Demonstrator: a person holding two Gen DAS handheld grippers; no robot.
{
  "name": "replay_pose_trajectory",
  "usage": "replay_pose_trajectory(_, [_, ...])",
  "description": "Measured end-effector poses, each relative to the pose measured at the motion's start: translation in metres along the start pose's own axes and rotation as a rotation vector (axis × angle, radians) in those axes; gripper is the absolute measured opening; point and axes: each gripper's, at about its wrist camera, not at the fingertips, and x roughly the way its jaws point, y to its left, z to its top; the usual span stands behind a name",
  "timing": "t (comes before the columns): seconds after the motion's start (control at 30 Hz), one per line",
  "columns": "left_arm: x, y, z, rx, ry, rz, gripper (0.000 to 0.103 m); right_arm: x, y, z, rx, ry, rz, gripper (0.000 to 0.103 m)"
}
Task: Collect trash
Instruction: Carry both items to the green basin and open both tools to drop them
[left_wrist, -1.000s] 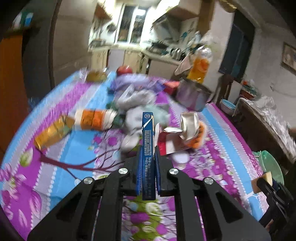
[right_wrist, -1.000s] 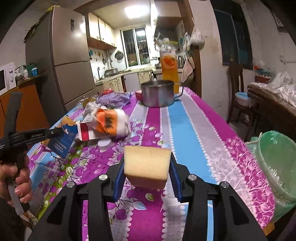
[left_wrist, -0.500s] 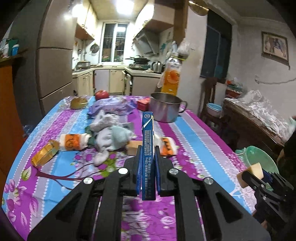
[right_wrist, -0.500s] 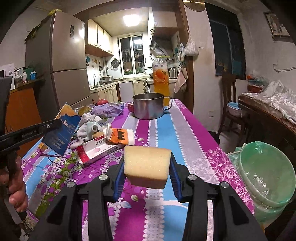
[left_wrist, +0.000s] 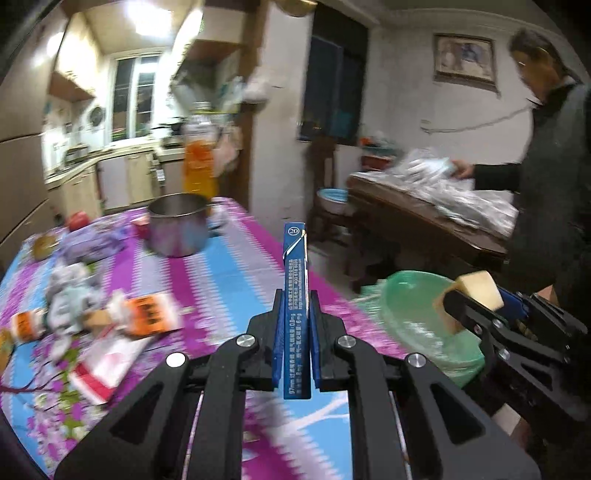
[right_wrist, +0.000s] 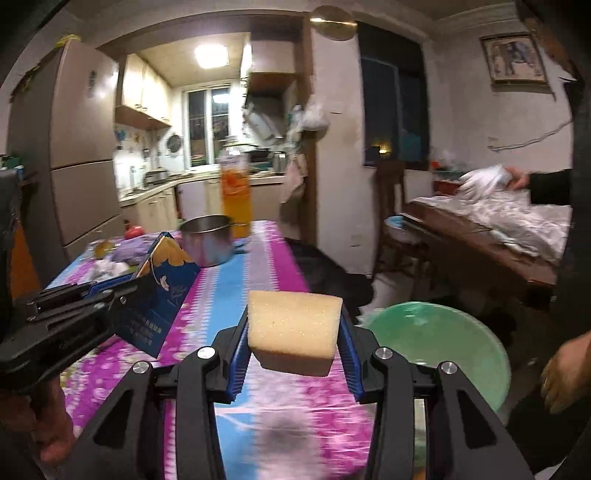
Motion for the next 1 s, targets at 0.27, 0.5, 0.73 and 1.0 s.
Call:
replay_pose_trajectory(0.27, [0.034, -0.071, 0.013, 0.054, 0.059, -0.207, 0.01, 0.008, -0.096, 0.01, 0.053, 0.092, -0.115, 0.044])
replay_pose_trajectory(0.5, [0.089, -0.113, 0.021, 0.064, 0.195, -0.364, 0.01, 0.054, -0.173, 0.014, 0.145, 0.264, -0.122, 0.044])
replay_pose_trajectory(0.73, [0.156, -0.137, 0.027, 0.047, 0.359, -0.384, 0.01, 0.112, -0.207, 0.002, 0.22, 0.439, -0.09, 0.044])
replay_pose_trajectory(1.0, [0.202, -0.142, 0.027, 0.068, 0.405, -0.312, 0.01, 0.139, -0.218, -0.015, 0.255, 0.492, -0.085, 0.044])
